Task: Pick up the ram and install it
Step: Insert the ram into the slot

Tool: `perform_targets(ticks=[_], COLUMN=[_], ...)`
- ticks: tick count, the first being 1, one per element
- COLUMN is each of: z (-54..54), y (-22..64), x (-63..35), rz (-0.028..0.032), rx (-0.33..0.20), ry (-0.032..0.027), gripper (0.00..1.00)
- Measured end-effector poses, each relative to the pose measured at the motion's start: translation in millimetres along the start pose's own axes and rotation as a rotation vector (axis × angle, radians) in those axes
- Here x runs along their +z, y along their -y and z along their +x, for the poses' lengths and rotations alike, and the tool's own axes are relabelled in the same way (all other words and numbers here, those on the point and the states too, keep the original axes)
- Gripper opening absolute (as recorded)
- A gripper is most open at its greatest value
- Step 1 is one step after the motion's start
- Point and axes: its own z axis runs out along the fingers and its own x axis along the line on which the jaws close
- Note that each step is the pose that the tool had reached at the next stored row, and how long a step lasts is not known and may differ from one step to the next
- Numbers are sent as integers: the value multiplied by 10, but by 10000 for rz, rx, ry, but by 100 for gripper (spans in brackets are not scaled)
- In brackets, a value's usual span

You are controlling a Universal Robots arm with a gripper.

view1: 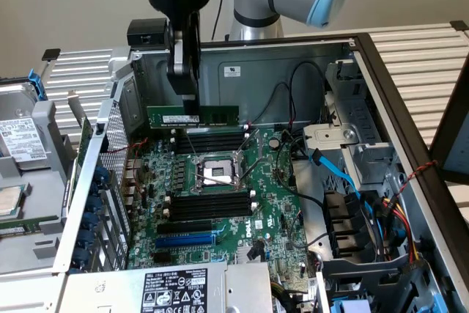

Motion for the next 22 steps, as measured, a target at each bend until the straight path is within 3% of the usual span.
perform_targets(ticks=[14, 22], z=[-7, 14], y=[70, 74], x=[255, 402], rz=[1, 7], rx=[-151, -578], ry=[0, 1], gripper=[12, 12])
